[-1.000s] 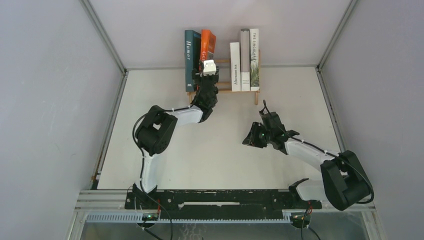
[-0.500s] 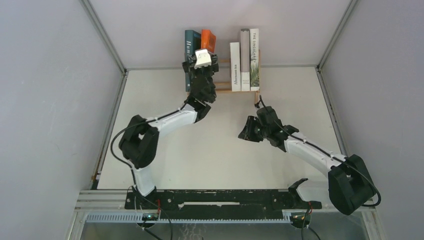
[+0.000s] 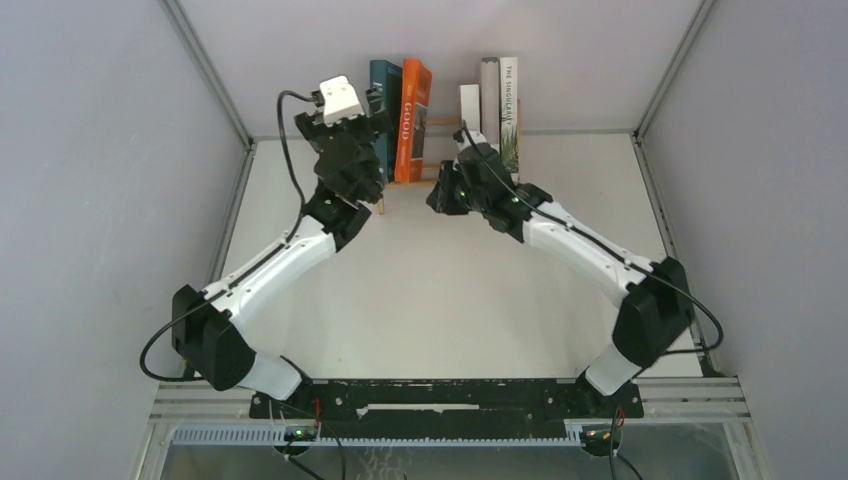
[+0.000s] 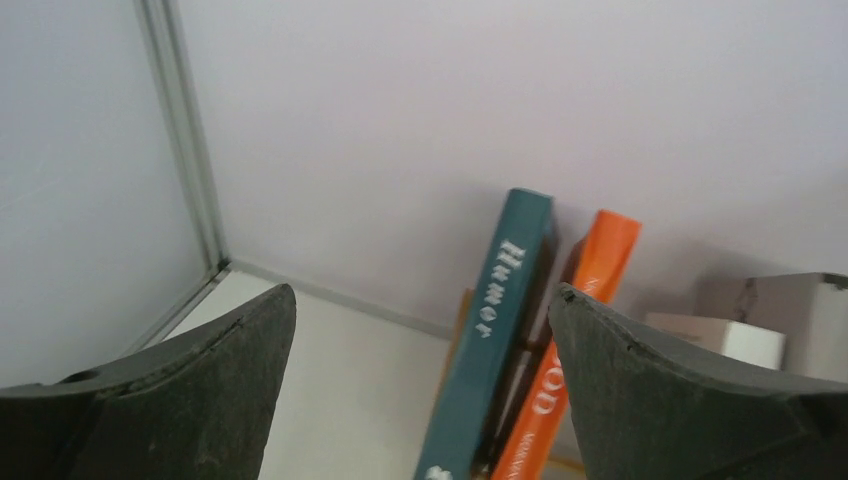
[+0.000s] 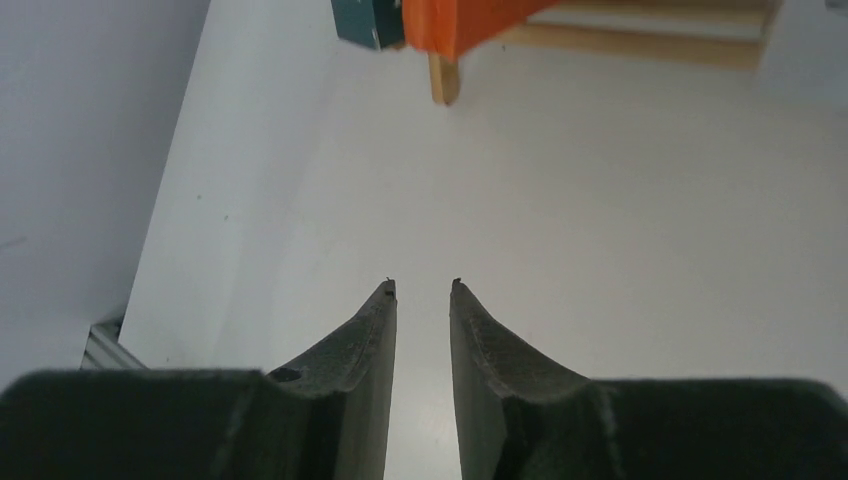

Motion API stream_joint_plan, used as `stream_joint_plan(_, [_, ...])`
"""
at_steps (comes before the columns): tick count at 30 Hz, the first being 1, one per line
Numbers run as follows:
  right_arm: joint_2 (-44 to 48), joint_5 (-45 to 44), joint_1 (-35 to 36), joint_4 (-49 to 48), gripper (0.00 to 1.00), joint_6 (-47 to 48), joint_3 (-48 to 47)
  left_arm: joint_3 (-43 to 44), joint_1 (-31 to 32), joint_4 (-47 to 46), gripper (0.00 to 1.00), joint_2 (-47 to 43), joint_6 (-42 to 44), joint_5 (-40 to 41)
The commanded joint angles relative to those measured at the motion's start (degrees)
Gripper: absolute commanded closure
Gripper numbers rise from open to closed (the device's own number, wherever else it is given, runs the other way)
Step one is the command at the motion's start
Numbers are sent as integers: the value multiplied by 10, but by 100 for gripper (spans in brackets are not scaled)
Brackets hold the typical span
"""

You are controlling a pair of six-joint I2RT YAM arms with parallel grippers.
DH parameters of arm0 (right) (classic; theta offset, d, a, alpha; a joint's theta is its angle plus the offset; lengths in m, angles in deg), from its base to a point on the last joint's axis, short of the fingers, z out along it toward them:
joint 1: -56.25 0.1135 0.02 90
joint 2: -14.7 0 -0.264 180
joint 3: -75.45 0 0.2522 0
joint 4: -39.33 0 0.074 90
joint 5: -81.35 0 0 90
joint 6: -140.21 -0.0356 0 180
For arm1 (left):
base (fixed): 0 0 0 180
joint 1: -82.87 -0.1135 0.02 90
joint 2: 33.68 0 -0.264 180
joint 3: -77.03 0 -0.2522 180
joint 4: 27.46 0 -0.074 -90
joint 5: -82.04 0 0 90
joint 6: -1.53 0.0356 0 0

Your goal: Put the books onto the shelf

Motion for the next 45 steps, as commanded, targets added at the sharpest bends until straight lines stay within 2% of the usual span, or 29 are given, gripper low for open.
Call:
stream_joint_plan(1, [-86,-44,6,17,68,50,-121,-8,-61,169,0,-45,-115,-35])
stream_joint_plan(5, [-173,-65,4,25,72,69,-225,-8,-111,228,0,-48,-164,-83])
stream_joint_plan(11, [-279,-93,-19,46,87,87,-360,-3,-187,284,0,-12,-252,-173])
stream_joint_plan(19, [-351,-115,-52,45,100,103,-440,40,-234,309,0,79,-338,-221])
stream_joint_plan(31, [-494,-122,-70,13,100,135,-597,91,-270,336,0,170,-430,-271])
stream_joint_plan(38, [-533,-128,-76,-46,100,134,-610,82,-307,337,1,196,-495,-330])
stream_joint_plan(45, [-564,-105,-72,-62,100,132,-637,84,-317,316,3,223,-516,-411])
